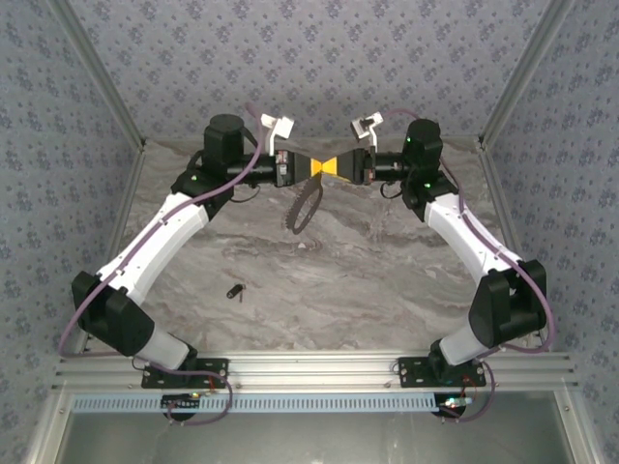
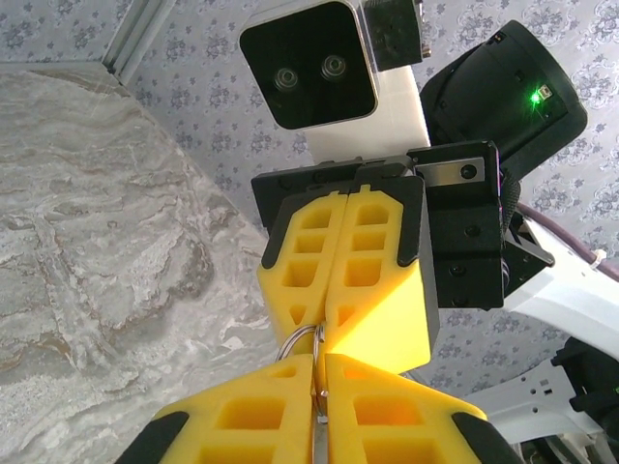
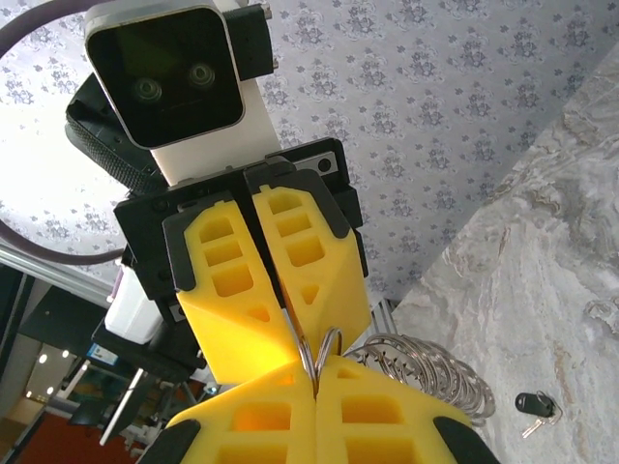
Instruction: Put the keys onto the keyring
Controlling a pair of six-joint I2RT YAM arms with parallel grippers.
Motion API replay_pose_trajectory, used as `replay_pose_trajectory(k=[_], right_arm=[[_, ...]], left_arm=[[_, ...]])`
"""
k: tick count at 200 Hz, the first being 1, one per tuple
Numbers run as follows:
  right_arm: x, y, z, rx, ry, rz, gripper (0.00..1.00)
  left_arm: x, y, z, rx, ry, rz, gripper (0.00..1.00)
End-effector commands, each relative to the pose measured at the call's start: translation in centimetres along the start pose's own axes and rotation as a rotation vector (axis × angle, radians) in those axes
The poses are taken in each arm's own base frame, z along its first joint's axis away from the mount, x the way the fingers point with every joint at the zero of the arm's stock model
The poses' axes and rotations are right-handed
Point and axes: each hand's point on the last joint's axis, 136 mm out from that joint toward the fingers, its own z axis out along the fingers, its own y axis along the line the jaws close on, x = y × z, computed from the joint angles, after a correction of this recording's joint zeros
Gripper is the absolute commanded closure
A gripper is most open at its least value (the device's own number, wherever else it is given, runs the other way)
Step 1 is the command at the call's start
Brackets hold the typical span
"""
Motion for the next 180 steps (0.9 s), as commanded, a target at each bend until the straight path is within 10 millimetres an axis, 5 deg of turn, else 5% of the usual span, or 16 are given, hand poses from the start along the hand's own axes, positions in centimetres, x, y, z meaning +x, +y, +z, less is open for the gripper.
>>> replay_pose_trajectory(k=[1,18,45,81,122,151,180], right_arm=[[-0.7,1.1,0.8,-0.028,0.002,-0.038,1.00],[-0.8,1.0,0.7,-0.027,0.002,-0.036,1.00],[-0.8,1.1,0.6,-0.031,0.010,-0.035,1.00],[-0.9,1.1,0.7,-0.031,0.007,-0.034,1.00],[-1.8,1.1,0.1,-0.026,-0.024,-0.031,1.00],[-3.6,1.6,-2.1,-0.023,-0.116,-0.038,0.72],[-5.5,2.9,-5.2,-0.021,-0.232,-0.056,0.63]], left_arm=[[0.4,-3.4,1.3,0.119,0.040,0.058,0.83],[0.3,-3.1,1.4,0.103,0.037,0.059,0.75],[-0.1,-2.9,1.5,0.090,0.024,0.069,0.75],[-0.3,-2.9,1.8,0.101,0.019,0.074,1.00],[-0.5,-2.9,1.4,0.081,-0.018,0.103,1.00],[-1.4,-3.3,0.1,0.043,-0.118,0.163,1.00],[-2.3,-4.3,-1.2,0.021,-0.185,0.225,1.00]])
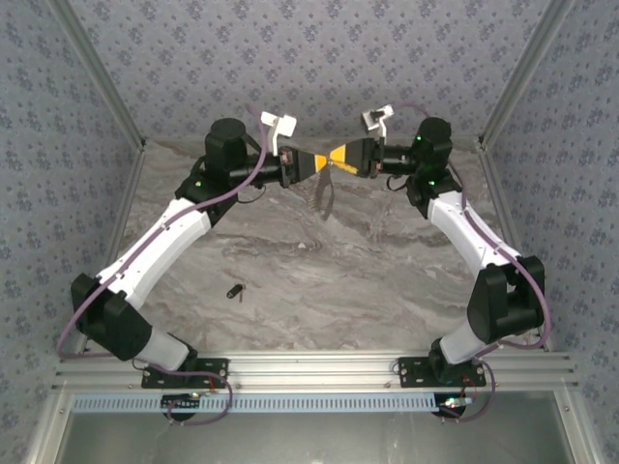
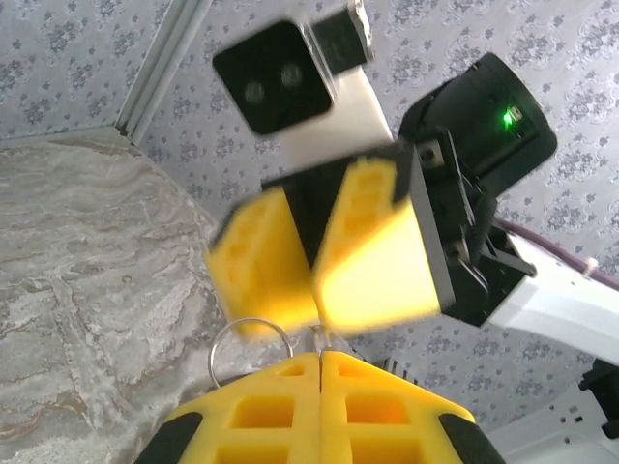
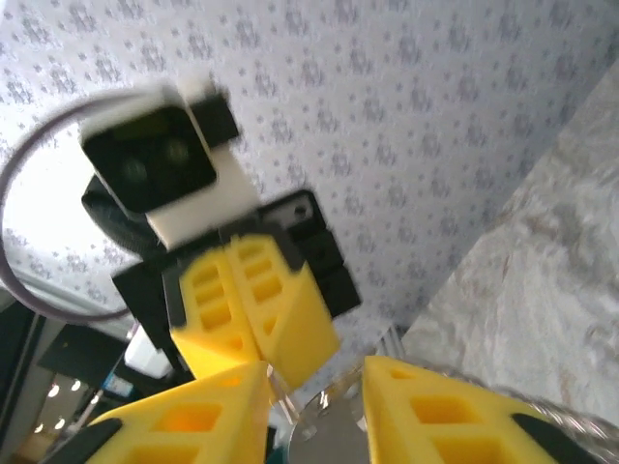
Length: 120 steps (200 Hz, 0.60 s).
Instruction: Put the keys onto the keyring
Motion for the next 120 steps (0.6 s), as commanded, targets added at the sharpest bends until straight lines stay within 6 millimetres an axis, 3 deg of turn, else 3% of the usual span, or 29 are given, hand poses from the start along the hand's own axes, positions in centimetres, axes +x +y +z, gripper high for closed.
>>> replay_pose_trajectory(k=[1,31,63,100,120], right_arm=[[-2.7,3.2,-2.4,-0.026,-0.130,-0.080,0.63],[-3.7,4.2,-3.4,-0.013,-0.202,-0.102,0.61],[-4.1,5.7,-3.0,-0.016,-0.240,-0.136,0.61],[-2.7,8.3,-0.6,-0.036,-0.183,-0.187,0.61],[-1.5,8.5,0.6,-0.023,-0.140,-0.198,0.57]], left_arm=[[-1.9,-2.9,-1.3,0.032,-0.085,0.118,1.00],[-3.0,-4.0,-2.1,0.032,-0.119,0.162,1.00],[-4.7,-5.5,-3.0,0.034,-0.177,0.224,1.00],[-6.3,-7.3,-4.0,0.042,-0.222,0.286,1.00],[-6.9,-8.0,-4.3,0.050,-0.229,0.300,1.00]])
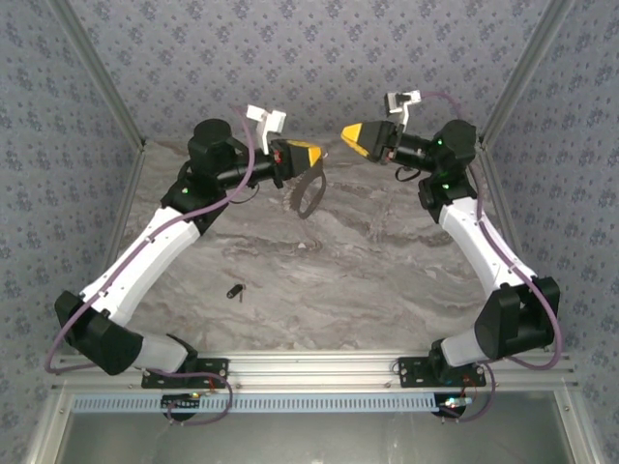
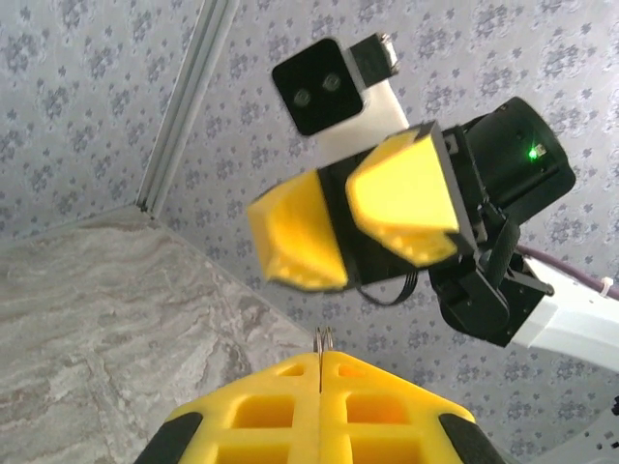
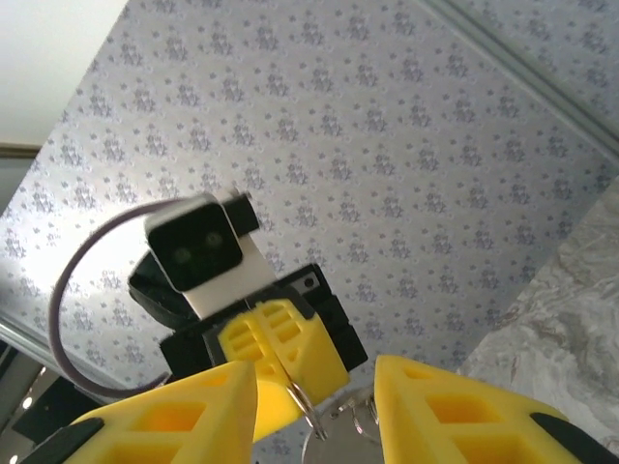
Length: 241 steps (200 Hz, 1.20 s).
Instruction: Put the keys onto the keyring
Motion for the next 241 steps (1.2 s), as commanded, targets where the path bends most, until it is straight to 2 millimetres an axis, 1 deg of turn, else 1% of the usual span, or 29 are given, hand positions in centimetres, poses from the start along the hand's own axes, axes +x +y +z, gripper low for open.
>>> replay_pose_trajectory(k=[1,22,57,84,146,217,226,241], right_arm=[[0.6,2.9,0.9,-0.010,0.022,-0.093,0.57],[1.2,2.7,1.4,0.003,0.038,-0.097,0.55],[1.6,2.7,1.8,-0.003,0.045,-0.095,0.56],[1.8,3.2,2.0,-0.014,0.052,-0.099,0.56],[2.3,4.2,2.7,-0.031,0.072,-0.110,0.60],[1.9,5.8,2.8,-0.060,0.059,-0.132,0.60],[1.8,5.9,2.8,-0.065,0.059,-0.134,0.63],[1.9,6.1,2.8,-0.068,0.061,-0.132,0.72]], left_arm=[[-4.6,-4.0,-1.8,0.057,-0.119,0.133,1.00],[-5.0,-4.4,-2.0,0.059,-0.122,0.141,1.00],[-5.1,-4.5,-2.0,0.061,-0.121,0.142,1.00],[-4.8,-4.4,-1.9,0.065,-0.114,0.136,1.00],[-4.3,-4.5,-2.0,0.070,-0.098,0.123,1.00],[-3.6,-4.2,-2.0,0.066,-0.088,0.106,1.00],[-3.6,-4.1,-2.0,0.065,-0.089,0.104,1.00],[-3.6,-4.1,-2.0,0.065,-0.088,0.101,1.00]])
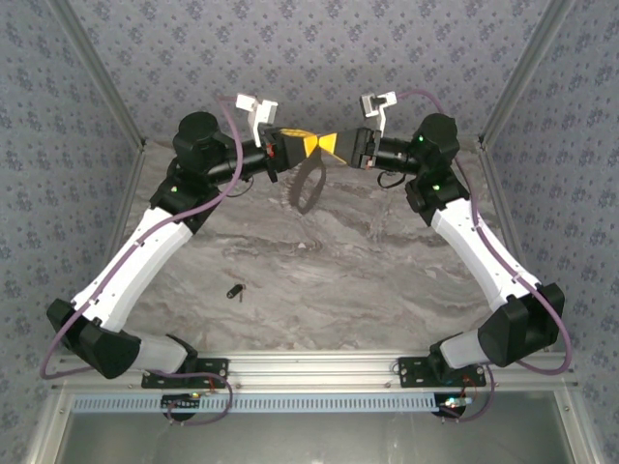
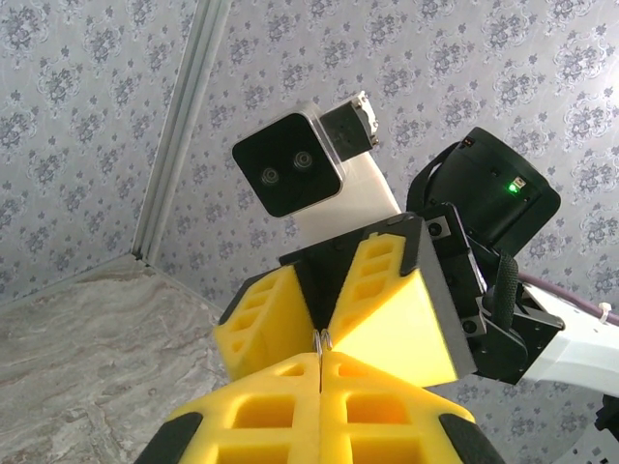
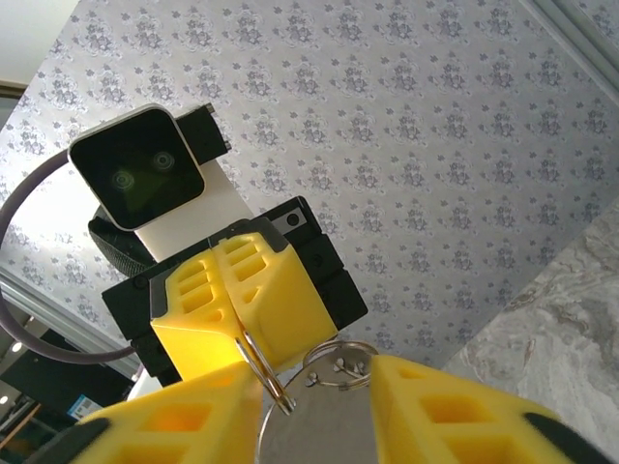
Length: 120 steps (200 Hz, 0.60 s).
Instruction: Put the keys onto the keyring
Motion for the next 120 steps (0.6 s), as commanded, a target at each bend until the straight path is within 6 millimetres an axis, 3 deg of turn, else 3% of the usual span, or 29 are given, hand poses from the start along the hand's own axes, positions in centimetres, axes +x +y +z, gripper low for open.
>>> replay_pose_trajectory(k=[1,42,94,109,120], right_arm=[[-0.8,3.2,-0.2,-0.052,-0.015,-0.070,0.73],[-1.0,3.6,-0.2,-0.064,-0.022,-0.074,1.00],[-1.1,3.3,-0.7,-0.046,-0.045,-0.079,1.00],[-1.0,2.4,-1.2,0.000,-0.062,-0.081,1.00],[-0.8,1.9,-1.7,0.032,-0.072,-0.084,1.00]], left_arm=[[-1.1,-1.7,-0.9,0.034,-0.034,0.031,1.00],[-0.7,-1.7,-0.8,0.040,-0.025,0.021,1.00],[0.5,-0.1,-0.6,-0.025,0.008,-0.020,1.00],[0.9,0.8,-1.0,-0.087,0.012,-0.020,0.79],[1.0,1.7,-1.6,-0.149,0.000,-0.013,0.57]])
